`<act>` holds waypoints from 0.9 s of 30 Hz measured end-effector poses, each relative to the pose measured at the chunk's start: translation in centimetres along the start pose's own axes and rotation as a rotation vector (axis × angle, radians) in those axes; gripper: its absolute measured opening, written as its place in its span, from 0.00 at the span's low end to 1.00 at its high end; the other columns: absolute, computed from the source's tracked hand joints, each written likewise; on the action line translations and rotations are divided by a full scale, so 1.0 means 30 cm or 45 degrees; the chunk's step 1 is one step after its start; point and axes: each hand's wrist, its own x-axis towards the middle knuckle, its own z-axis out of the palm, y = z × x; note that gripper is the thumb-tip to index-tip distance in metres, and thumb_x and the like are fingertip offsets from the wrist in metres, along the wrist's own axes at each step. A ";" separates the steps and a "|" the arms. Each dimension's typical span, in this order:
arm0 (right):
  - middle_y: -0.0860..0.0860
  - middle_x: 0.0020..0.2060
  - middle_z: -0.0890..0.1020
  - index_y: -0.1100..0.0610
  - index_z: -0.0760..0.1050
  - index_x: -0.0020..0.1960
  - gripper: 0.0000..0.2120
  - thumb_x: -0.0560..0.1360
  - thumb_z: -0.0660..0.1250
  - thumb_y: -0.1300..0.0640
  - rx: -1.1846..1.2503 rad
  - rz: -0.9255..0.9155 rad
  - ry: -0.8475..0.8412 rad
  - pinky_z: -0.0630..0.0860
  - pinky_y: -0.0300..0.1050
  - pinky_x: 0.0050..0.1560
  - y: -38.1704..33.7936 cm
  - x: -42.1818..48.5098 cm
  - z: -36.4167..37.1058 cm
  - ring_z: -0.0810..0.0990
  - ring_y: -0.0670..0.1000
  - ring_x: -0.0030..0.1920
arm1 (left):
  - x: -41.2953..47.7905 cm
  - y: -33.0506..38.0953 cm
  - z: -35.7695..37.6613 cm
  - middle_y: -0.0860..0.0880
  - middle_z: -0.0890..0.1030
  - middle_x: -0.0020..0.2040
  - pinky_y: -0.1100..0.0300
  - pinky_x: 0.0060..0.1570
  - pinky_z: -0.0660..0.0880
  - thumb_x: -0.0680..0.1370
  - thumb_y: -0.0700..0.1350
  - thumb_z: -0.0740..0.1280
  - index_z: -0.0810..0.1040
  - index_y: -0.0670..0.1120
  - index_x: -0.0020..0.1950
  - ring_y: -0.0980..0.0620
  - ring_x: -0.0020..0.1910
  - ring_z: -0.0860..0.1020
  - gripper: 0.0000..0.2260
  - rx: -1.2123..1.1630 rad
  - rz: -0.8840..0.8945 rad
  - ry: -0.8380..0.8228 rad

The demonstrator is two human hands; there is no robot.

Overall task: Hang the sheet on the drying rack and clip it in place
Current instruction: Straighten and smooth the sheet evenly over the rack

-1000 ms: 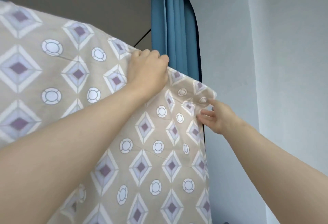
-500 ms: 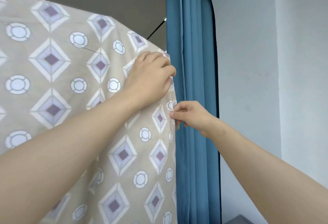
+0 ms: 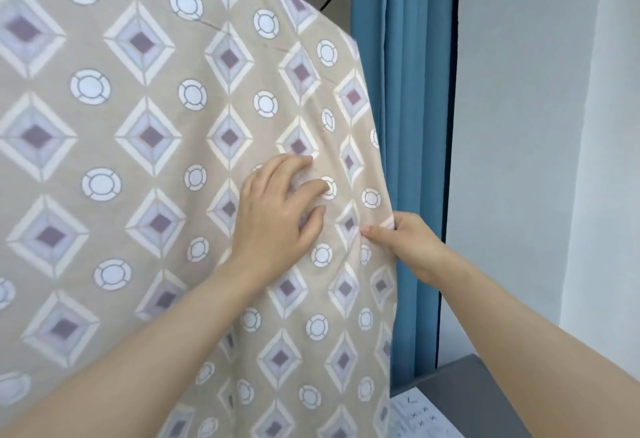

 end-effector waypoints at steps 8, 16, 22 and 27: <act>0.46 0.47 0.84 0.50 0.77 0.54 0.11 0.73 0.71 0.55 -0.220 0.323 -0.380 0.76 0.36 0.46 0.164 -0.122 -0.016 0.83 0.48 0.49 | -0.207 0.077 -0.009 0.48 0.76 0.58 0.57 0.51 0.64 0.69 0.45 0.66 0.75 0.52 0.51 0.48 0.56 0.71 0.12 -0.065 -0.215 -0.046; 0.47 0.51 0.83 0.52 0.74 0.58 0.16 0.72 0.72 0.55 -0.129 0.519 -0.157 0.73 0.36 0.41 0.306 -0.207 -0.012 0.81 0.47 0.50 | -0.384 0.128 -0.020 0.50 0.76 0.57 0.56 0.52 0.63 0.69 0.47 0.65 0.73 0.54 0.52 0.49 0.57 0.71 0.13 -0.061 -0.182 -0.189; 0.58 0.40 0.80 0.65 0.77 0.45 0.06 0.75 0.67 0.60 -0.354 0.512 0.380 0.73 0.42 0.40 0.423 -0.237 -0.003 0.77 0.54 0.40 | -0.420 0.133 -0.031 0.51 0.74 0.58 0.56 0.53 0.64 0.69 0.47 0.65 0.72 0.54 0.52 0.49 0.57 0.71 0.12 -0.109 -0.216 -0.226; 0.51 0.39 0.74 0.52 0.69 0.51 0.11 0.73 0.69 0.59 -0.288 0.765 0.156 0.67 0.41 0.35 0.445 -0.273 -0.017 0.71 0.49 0.36 | -0.420 0.112 -0.048 0.51 0.70 0.57 0.57 0.51 0.65 0.70 0.44 0.65 0.72 0.52 0.52 0.49 0.51 0.72 0.12 -0.171 -0.169 -0.244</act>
